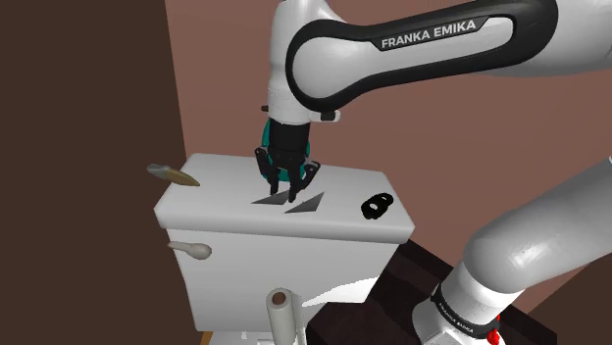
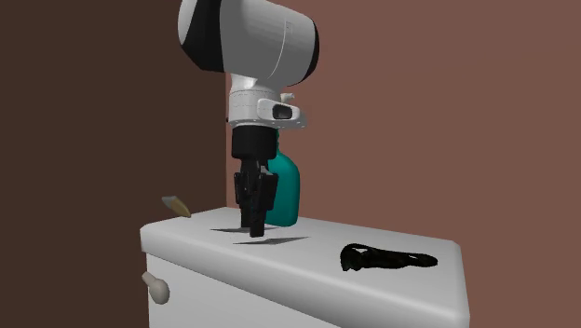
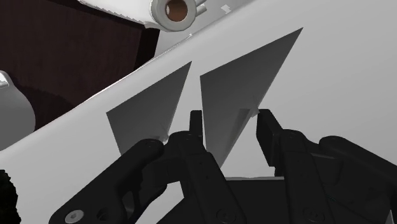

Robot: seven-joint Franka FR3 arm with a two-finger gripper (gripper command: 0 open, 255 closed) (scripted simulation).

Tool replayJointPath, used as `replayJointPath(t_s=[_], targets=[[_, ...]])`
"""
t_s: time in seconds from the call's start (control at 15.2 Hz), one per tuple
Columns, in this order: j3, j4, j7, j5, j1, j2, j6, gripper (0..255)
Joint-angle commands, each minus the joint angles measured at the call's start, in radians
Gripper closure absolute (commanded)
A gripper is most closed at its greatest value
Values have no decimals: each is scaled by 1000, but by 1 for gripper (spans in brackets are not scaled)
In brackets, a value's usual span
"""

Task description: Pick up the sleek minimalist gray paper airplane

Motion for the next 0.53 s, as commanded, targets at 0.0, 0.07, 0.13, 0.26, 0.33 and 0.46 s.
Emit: replayJointPath(t_s=[0.0,0.07,0.13,0.26,0.33,0.46], targets=[[1,-10,-1,2,2,0,-7,255],[2,-8,0,2,2,1,-8,255],[1,-7,-2,0,0,3,-8,255],[1,-2,0,-3,-1,6,-10,255],[-2,9,-1,-3,-1,2,-24,255],[-8,30,-1,-3,-1,-4,-51,255]])
